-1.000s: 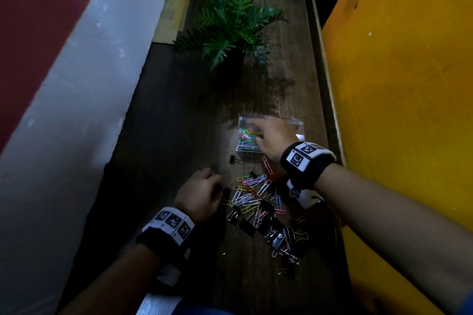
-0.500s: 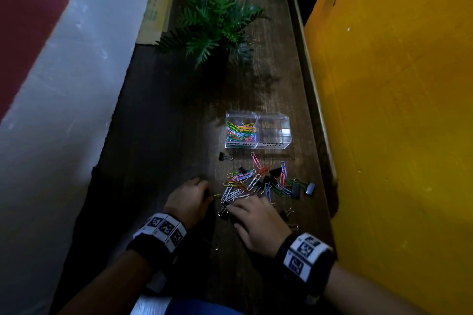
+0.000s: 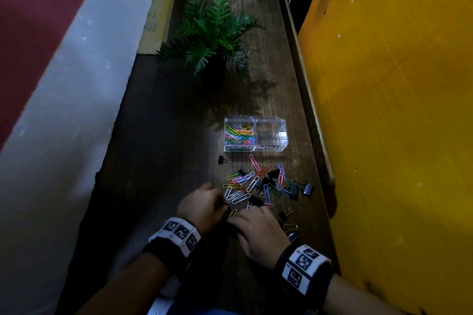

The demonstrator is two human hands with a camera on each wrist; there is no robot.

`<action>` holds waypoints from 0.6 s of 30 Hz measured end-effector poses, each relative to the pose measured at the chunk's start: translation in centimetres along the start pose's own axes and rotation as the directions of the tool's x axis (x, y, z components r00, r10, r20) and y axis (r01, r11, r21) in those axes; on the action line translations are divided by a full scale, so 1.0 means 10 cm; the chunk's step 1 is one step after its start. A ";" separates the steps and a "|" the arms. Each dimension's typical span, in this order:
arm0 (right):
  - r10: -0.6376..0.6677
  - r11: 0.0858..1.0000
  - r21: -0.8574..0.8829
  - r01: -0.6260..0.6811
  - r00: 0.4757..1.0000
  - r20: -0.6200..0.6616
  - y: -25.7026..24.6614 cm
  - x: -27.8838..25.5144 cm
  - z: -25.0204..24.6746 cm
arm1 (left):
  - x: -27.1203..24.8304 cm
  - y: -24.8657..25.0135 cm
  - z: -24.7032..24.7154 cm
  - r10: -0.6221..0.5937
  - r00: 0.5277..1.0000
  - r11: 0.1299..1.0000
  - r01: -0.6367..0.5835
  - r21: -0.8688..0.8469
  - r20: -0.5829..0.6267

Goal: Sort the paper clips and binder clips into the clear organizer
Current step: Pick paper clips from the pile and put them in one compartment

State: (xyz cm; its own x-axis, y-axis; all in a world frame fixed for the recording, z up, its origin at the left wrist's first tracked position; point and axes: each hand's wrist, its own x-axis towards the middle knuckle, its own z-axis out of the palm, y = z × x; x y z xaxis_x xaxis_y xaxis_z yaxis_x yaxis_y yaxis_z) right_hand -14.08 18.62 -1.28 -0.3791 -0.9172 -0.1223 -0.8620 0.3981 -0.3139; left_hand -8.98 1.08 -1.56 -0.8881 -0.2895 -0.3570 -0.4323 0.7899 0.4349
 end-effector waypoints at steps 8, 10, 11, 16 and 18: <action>-0.022 0.998 -0.059 0.025 0.998 0.057 0.11 0.29 -0.08 | -0.10 -0.23 -0.07 -0.025 0.995 0.999 0.022 0.024 0.098; -0.051 0.992 -0.110 0.063 0.993 0.105 0.11 0.35 -0.08 | -0.12 -0.31 -0.08 -0.035 0.991 0.999 0.032 0.027 0.128; -0.056 0.989 -0.127 0.071 0.992 0.114 0.11 0.37 -0.07 | -0.13 -0.35 -0.07 -0.041 0.990 0.999 0.038 0.019 0.137; -0.061 0.976 -0.197 0.088 0.988 0.141 0.11 0.40 -0.05 | -0.08 -0.34 -0.04 -0.029 0.998 1.000 0.029 -0.006 0.052; -0.055 0.972 -0.218 0.091 0.985 0.164 0.10 0.39 -0.05 | -0.01 -0.24 -0.04 -0.011 1.000 1.000 0.011 -0.006 -0.013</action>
State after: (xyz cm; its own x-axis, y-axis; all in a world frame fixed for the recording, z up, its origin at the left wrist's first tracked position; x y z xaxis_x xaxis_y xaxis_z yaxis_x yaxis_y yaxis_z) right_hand -16.57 15.43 -1.63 -0.2706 -0.9276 -0.2576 -0.9453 0.3066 -0.1112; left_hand -7.98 -1.02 -2.20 -0.8854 -0.3052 -0.3507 -0.4427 0.7836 0.4358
